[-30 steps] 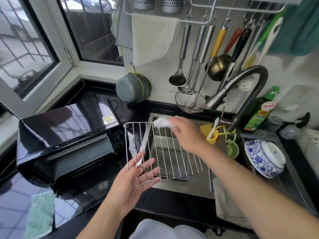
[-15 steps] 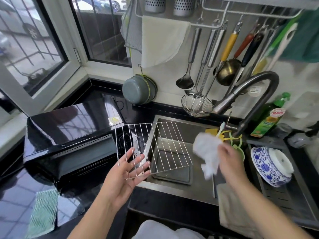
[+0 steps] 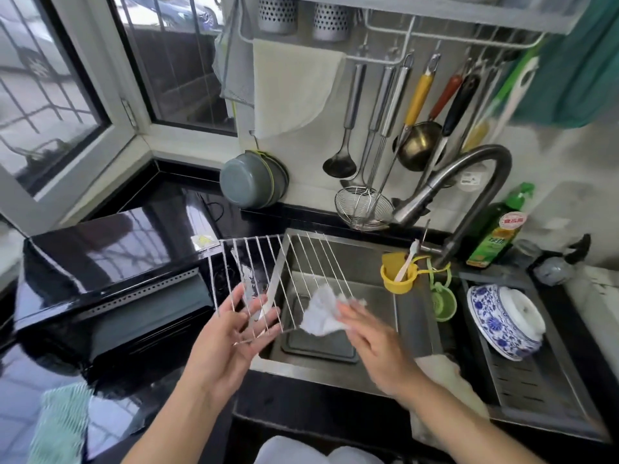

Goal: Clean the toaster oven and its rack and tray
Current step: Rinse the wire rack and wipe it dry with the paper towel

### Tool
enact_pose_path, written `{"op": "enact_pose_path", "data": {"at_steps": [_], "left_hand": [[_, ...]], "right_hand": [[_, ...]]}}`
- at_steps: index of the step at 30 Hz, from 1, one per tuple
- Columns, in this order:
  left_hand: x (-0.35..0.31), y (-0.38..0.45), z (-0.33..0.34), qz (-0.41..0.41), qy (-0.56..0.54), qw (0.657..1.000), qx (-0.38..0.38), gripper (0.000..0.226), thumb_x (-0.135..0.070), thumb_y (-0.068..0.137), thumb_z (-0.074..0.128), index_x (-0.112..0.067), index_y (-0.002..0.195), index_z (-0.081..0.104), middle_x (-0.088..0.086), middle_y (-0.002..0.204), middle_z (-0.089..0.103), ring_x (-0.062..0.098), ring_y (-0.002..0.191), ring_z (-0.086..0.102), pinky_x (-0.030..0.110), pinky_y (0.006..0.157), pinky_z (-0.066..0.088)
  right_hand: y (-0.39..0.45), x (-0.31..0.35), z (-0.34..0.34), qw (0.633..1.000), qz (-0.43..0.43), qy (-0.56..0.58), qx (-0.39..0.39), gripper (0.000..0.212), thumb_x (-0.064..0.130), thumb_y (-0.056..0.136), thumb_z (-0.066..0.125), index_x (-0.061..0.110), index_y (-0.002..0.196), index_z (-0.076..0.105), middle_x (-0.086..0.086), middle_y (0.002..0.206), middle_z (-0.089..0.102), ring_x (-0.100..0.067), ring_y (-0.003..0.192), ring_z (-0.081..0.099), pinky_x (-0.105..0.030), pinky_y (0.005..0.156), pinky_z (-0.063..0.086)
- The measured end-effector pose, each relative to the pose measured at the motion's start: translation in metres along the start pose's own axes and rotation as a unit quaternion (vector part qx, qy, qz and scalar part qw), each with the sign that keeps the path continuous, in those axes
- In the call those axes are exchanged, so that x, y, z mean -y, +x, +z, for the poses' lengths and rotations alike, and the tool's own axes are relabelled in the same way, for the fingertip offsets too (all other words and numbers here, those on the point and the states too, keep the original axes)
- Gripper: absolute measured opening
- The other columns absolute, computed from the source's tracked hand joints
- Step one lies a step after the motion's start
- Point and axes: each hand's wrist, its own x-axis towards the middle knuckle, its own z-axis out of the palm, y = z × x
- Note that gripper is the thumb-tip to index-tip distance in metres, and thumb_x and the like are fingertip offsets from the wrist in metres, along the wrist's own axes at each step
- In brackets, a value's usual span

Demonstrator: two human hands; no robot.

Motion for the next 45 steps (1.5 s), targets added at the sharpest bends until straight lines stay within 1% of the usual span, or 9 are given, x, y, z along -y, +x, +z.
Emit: {"op": "enact_pose_path", "data": {"at_steps": [3, 6, 11, 15, 20, 29, 33, 37, 45], "left_hand": [[0.008, 0.0, -0.005, -0.027, 0.074, 0.997, -0.003, 0.057, 0.006, 0.1, 0.042, -0.023, 0.148, 0.051, 0.014, 0.121, 0.074, 0.042, 0.111, 0.071, 0.056, 0.092, 0.058], [0.015, -0.003, -0.002, -0.034, 0.095, 0.995, 0.008, 0.053, 0.007, 0.1, 0.044, -0.023, 0.143, 0.055, 0.016, 0.122, 0.074, 0.043, 0.112, 0.07, 0.062, 0.099, 0.054], [0.007, -0.004, 0.012, -0.052, 0.213, 0.971, 0.101, 0.048, 0.008, 0.102, 0.046, -0.018, 0.14, 0.057, 0.018, 0.125, 0.072, 0.04, 0.116, 0.069, 0.061, 0.096, 0.055], [-0.021, 0.002, 0.026, -0.048, 0.323, 0.922, 0.208, 0.036, -0.005, 0.099, 0.058, -0.009, 0.135, 0.058, 0.019, 0.126, 0.071, 0.039, 0.117, 0.069, 0.06, 0.098, 0.054], [-0.061, 0.022, 0.035, -0.032, 0.356, 0.896, 0.265, 0.025, -0.014, 0.088, 0.072, 0.0, 0.108, 0.065, 0.034, 0.114, 0.07, 0.05, 0.102, 0.071, 0.055, 0.086, 0.061], [-0.053, 0.043, 0.056, 0.141, 0.375, 0.897, 0.188, 0.016, 0.002, 0.092, 0.071, -0.008, 0.103, 0.066, 0.002, 0.08, 0.06, 0.017, 0.069, 0.059, 0.031, 0.065, 0.052], [-0.029, 0.039, 0.064, 0.13, 0.419, 0.87, 0.223, 0.017, -0.012, 0.098, 0.069, -0.021, 0.113, 0.068, -0.007, 0.1, 0.068, 0.013, 0.091, 0.061, 0.023, 0.08, 0.051], [-0.023, 0.034, 0.057, 0.041, 0.353, 0.9, 0.253, 0.04, -0.014, 0.103, 0.06, -0.035, 0.137, 0.059, 0.0, 0.137, 0.067, 0.035, 0.122, 0.063, 0.056, 0.108, 0.048], [-0.018, 0.029, 0.026, -0.088, 0.152, 0.969, 0.174, 0.029, -0.01, 0.109, 0.045, -0.015, 0.137, 0.05, 0.013, 0.138, 0.066, 0.038, 0.12, 0.068, 0.059, 0.071, 0.063]], "right_hand": [[-0.029, -0.007, -0.013, 0.975, 0.19, 0.095, -0.057, 0.026, 0.034, 0.099, 0.052, 0.053, 0.1, 0.069, 0.005, 0.111, 0.072, -0.016, 0.107, 0.065, -0.03, 0.086, 0.05], [-0.013, -0.002, -0.045, 0.902, 0.33, 0.175, -0.218, 0.019, 0.026, 0.103, 0.05, 0.027, 0.094, 0.067, -0.01, 0.094, 0.068, -0.019, 0.085, 0.062, -0.034, 0.074, 0.048], [0.055, 0.037, -0.093, 0.889, 0.221, 0.254, -0.309, 0.025, 0.024, 0.1, 0.051, 0.03, 0.089, 0.073, -0.005, 0.087, 0.069, -0.027, 0.081, 0.064, -0.037, 0.071, 0.05], [0.104, 0.064, -0.116, 0.956, 0.184, 0.221, -0.059, 0.026, 0.032, 0.103, 0.047, 0.015, 0.112, 0.065, -0.012, 0.103, 0.069, -0.031, 0.093, 0.064, -0.039, 0.082, 0.053], [0.112, 0.075, -0.117, 0.839, 0.231, 0.378, 0.316, 0.092, 0.078, 0.085, 0.036, 0.005, 0.136, 0.055, -0.026, 0.137, 0.054, -0.042, 0.123, 0.054, -0.052, 0.107, 0.041], [0.07, 0.071, -0.054, 0.579, 0.21, 0.717, 0.326, 0.111, 0.086, 0.082, 0.035, 0.0, 0.152, 0.029, -0.023, 0.158, 0.025, -0.04, 0.148, 0.02, -0.054, 0.122, 0.005], [0.056, 0.072, -0.025, 0.569, 0.174, 0.753, 0.283, 0.103, 0.082, 0.088, 0.025, 0.0, 0.151, 0.033, -0.027, 0.156, 0.027, -0.044, 0.147, 0.021, -0.058, 0.121, 0.006], [0.037, 0.068, -0.023, 0.548, 0.166, 0.781, 0.249, 0.106, 0.083, 0.087, 0.026, 0.0, 0.153, 0.027, -0.028, 0.158, 0.021, -0.047, 0.146, 0.017, -0.059, 0.121, 0.003], [0.003, 0.046, -0.074, 0.636, 0.135, 0.749, 0.129, 0.099, 0.079, 0.092, 0.027, 0.003, 0.155, 0.02, -0.024, 0.16, 0.018, -0.04, 0.148, 0.018, -0.053, 0.121, 0.012]]}}
